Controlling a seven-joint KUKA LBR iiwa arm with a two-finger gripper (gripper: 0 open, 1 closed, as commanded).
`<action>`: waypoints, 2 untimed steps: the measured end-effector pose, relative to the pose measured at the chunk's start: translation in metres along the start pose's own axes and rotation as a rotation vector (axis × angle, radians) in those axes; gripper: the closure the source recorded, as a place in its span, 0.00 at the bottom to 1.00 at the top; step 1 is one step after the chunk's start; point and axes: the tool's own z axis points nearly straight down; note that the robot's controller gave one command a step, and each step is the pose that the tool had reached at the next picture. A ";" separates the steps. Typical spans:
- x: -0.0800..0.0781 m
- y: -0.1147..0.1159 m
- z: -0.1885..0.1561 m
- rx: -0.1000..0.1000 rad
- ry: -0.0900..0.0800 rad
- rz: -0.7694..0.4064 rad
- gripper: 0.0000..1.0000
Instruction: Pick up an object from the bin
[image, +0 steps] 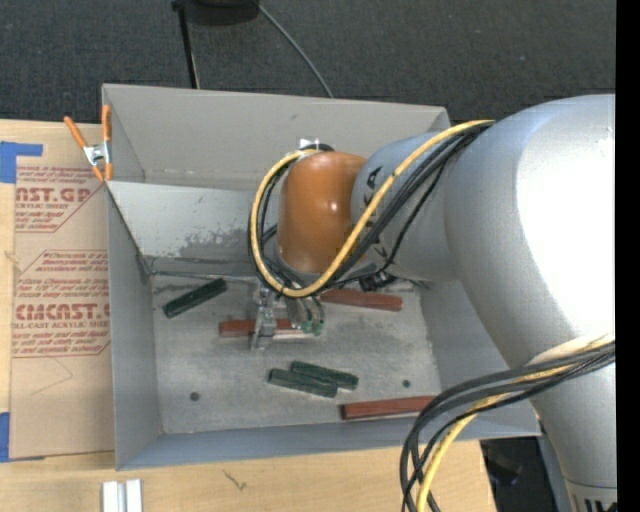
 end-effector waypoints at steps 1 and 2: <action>0.000 0.000 0.000 0.000 0.000 0.000 1.00; 0.008 0.006 -0.137 0.000 -0.002 -0.069 1.00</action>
Offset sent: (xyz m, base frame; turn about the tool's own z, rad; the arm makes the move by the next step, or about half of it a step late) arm -0.0091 0.0054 0.1364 -0.0690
